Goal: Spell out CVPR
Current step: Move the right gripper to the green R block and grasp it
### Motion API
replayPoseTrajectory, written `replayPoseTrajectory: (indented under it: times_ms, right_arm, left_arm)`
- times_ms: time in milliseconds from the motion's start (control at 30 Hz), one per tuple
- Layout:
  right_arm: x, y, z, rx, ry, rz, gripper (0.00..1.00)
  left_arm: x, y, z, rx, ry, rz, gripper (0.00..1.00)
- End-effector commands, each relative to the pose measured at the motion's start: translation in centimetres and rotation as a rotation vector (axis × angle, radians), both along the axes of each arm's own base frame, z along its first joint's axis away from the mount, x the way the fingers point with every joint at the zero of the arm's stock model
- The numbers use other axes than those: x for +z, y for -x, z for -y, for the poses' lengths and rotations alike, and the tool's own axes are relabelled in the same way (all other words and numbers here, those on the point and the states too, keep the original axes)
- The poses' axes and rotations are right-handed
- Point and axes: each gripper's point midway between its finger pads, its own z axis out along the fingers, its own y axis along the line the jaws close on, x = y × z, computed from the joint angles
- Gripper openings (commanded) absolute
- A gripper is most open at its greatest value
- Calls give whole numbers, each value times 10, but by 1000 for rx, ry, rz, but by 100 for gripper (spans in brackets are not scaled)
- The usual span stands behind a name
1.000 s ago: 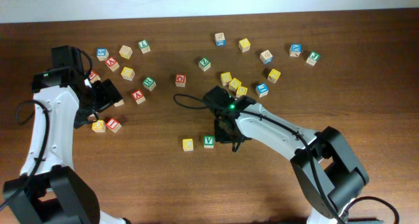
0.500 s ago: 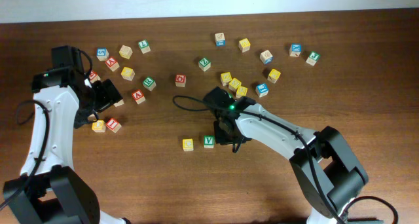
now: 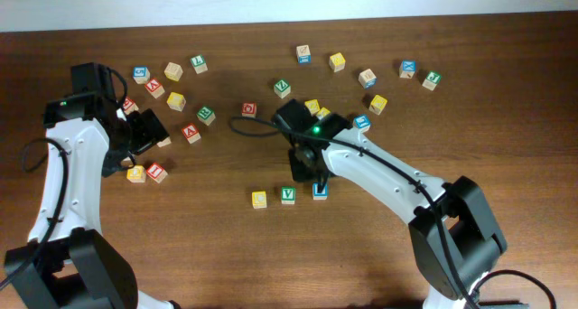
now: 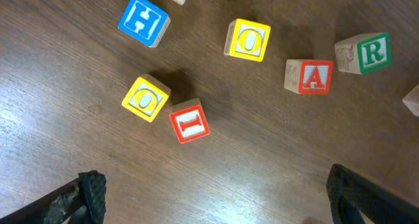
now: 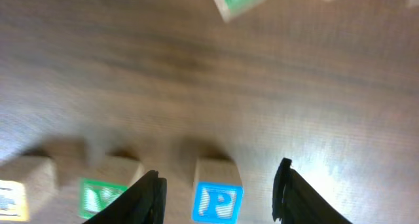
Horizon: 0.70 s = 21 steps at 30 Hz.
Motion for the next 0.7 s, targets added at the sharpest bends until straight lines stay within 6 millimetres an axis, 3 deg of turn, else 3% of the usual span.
replayPoseTrajectory:
  times_ms: [0,133,233,433,567,667]
  right_arm:
    - [21,-36,-9,146,8,134,57]
    - [29,-86,5,158,-49,254,67]
    - [24,-103,1,249,-170,253,68]
    - [-4,-104,-10,268,-148,228,67]
    - [-31,-101,-11,262,-136,180,60]
    - [-40,-101,-12,263,-131,170,59]
  left_arm:
    - [8,-2,-2,-12,-13,22,99]
    - [8,-2,-2,-12,-13,22,99]
    - [8,-2,-2,-12,-13,22,99]
    - [8,-2,-2,-12,-13,22,99]
    - [8,-2,-2,-12,-13,22,99]
    - [8,-2,-2,-12,-13,22,99]
